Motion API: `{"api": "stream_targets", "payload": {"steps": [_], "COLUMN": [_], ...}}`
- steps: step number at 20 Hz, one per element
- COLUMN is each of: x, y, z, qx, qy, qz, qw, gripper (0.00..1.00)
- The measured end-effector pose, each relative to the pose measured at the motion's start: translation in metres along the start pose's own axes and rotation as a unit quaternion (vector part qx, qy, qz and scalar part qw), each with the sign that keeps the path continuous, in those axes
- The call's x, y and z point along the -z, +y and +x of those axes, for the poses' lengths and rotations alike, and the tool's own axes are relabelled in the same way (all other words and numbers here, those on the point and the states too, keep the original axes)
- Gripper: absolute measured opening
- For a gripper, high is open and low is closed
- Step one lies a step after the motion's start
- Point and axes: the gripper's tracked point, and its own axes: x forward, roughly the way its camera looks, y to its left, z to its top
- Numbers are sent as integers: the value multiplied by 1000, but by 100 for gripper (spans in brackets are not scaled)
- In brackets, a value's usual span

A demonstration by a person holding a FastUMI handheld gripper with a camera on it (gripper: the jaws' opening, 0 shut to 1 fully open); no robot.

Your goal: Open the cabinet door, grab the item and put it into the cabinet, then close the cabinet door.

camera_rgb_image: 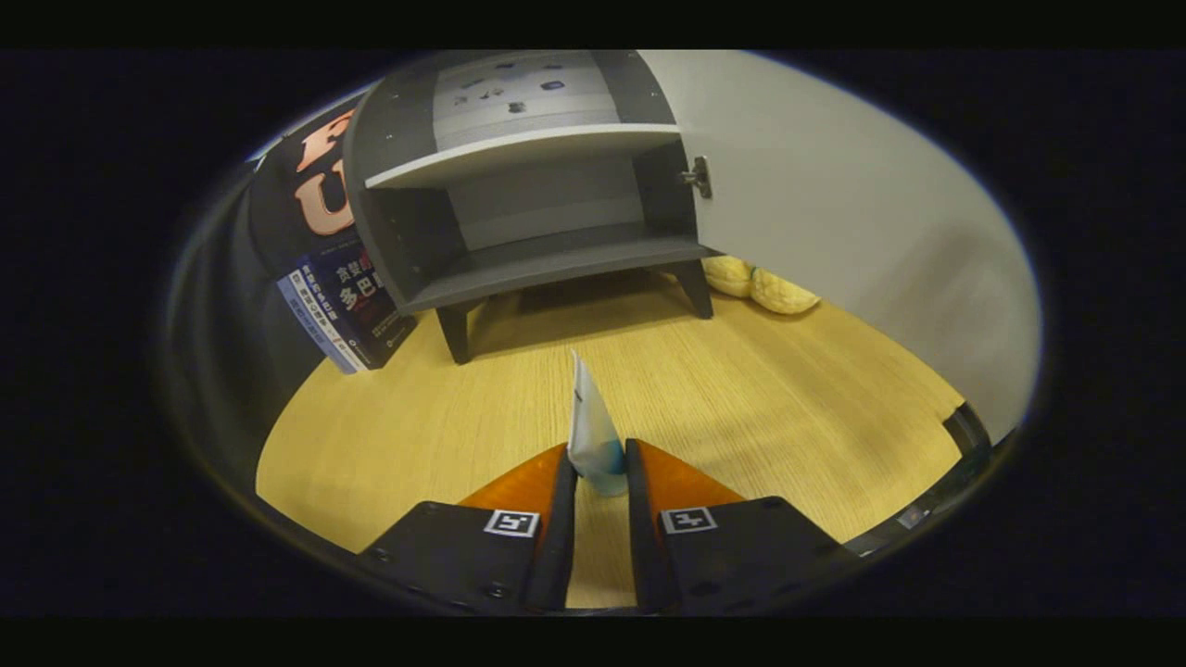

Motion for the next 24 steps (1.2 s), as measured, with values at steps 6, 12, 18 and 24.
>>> {"api": "stream_targets", "payload": {"steps": [6,12,18,24], "x": [-135,-272,-393,-443], "y": [45,79,89,99], "z": [-77,-127,-110,-37], "qx": [-62,-76,-75,-74], "qy": [-122,-202,-232,-173], "qz": [-9,-62,-59,-46], "qw": [991,974,968,981], "gripper": [34,34,34,34]}}
